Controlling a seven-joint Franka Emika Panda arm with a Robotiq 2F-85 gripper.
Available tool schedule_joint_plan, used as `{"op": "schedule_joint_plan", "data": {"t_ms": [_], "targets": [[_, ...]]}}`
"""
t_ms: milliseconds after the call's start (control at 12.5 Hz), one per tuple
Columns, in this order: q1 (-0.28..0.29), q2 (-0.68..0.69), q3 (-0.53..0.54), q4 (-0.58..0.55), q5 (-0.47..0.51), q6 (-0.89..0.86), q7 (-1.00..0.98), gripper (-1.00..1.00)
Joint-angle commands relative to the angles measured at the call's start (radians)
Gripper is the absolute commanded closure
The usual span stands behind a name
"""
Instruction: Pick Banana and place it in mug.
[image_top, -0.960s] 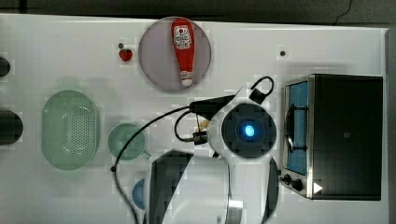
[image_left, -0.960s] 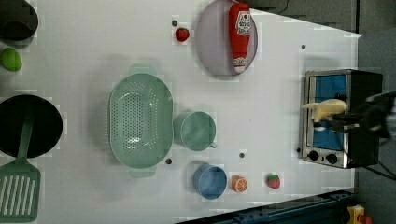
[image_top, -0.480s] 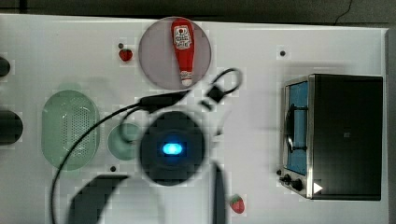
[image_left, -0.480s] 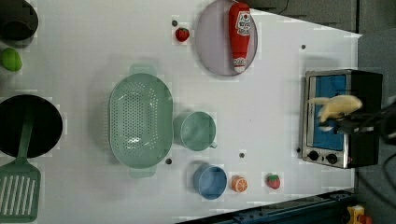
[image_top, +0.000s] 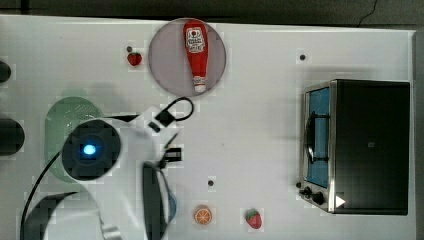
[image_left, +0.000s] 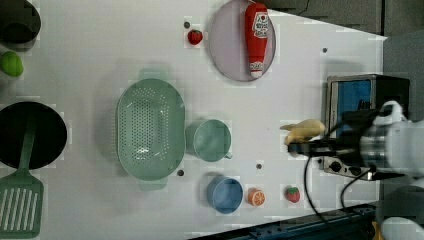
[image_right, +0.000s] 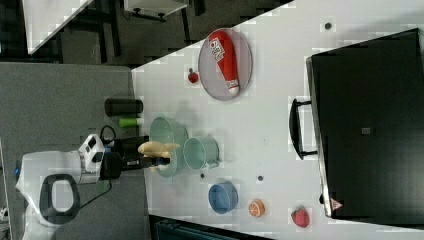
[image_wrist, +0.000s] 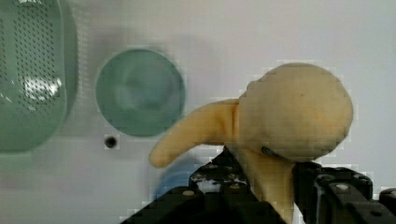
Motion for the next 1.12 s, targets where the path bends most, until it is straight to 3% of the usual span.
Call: {"op": "schedule_joint_plan", "data": {"t_ms": [80,640,880,960,1120], "targets": [[0.011,0.053,0.065,0.017,0.004,0.045,0.173,0.37],[0.012,0.229,0.12,-0.115,0.004,0.436,0.209,0.37],[0.012,0.297,0.123,-0.118,0.005,0.491,0.216,0.37],[0.012,0.311,0.124,-0.119,0.005,0.49,0.226,0.29],[0.013,0.331,0.126,-0.118,0.005,0.492,0.227,-0.13]]}}
